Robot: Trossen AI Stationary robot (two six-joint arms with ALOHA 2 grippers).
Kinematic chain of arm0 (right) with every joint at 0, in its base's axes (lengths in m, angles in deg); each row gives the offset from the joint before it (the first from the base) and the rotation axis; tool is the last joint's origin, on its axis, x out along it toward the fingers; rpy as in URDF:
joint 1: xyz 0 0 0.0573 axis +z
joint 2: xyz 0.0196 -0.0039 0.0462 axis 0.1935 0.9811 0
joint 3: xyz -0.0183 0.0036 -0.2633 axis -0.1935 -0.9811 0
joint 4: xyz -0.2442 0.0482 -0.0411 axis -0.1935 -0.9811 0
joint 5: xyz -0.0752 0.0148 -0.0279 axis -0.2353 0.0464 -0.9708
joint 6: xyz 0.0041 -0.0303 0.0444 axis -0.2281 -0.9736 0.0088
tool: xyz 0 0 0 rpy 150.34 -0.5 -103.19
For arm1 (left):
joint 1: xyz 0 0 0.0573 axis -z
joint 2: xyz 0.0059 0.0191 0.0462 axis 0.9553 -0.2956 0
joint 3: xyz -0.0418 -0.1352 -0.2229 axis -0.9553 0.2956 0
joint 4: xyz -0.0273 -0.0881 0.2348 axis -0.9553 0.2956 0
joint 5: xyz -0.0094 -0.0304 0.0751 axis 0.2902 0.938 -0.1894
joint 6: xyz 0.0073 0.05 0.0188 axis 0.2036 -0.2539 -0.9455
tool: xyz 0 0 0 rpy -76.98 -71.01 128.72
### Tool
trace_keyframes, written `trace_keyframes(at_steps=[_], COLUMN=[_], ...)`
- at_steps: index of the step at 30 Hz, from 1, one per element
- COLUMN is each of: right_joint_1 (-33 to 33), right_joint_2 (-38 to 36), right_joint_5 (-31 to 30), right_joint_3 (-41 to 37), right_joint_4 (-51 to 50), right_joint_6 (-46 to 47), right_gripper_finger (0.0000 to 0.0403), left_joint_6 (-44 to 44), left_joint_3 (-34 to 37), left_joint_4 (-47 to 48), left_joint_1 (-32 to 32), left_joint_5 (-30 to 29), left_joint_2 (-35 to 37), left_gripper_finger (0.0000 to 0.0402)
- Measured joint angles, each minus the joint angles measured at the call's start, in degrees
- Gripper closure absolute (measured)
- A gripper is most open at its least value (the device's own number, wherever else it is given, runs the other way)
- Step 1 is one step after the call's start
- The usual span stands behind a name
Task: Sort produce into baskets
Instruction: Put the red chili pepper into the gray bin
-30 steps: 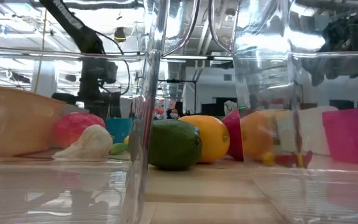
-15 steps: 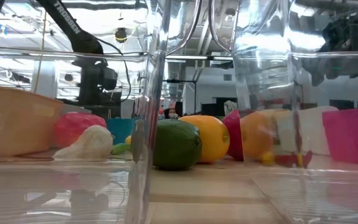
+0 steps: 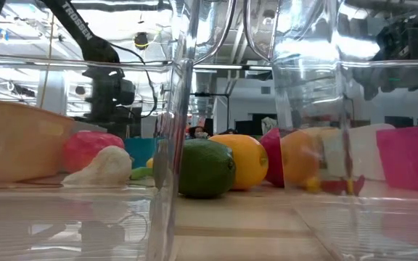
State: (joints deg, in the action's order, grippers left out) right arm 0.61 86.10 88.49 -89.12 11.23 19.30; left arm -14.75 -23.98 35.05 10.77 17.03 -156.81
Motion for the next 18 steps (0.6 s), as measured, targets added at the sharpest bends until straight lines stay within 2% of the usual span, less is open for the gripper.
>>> trace_keyframes(at_steps=[8,18], right_joint_1=[0.0,0.0], right_joint_2=[0.0,0.0], right_joint_5=[0.0,0.0], right_joint_3=[0.0,0.0], right_joint_4=[0.0,0.0], right_joint_6=[0.0,0.0], right_gripper_finger=[0.0359,0.0359], left_joint_6=[-0.1,5.8], left_joint_3=[0.0,0.4], left_joint_4=[-0.2,-1.2], left_joint_1=[-0.1,-0.3], left_joint_5=[-3.2,-0.1], left_joint_2=[0.0,-0.3], left_gripper_finger=[0.0135,0.0170])
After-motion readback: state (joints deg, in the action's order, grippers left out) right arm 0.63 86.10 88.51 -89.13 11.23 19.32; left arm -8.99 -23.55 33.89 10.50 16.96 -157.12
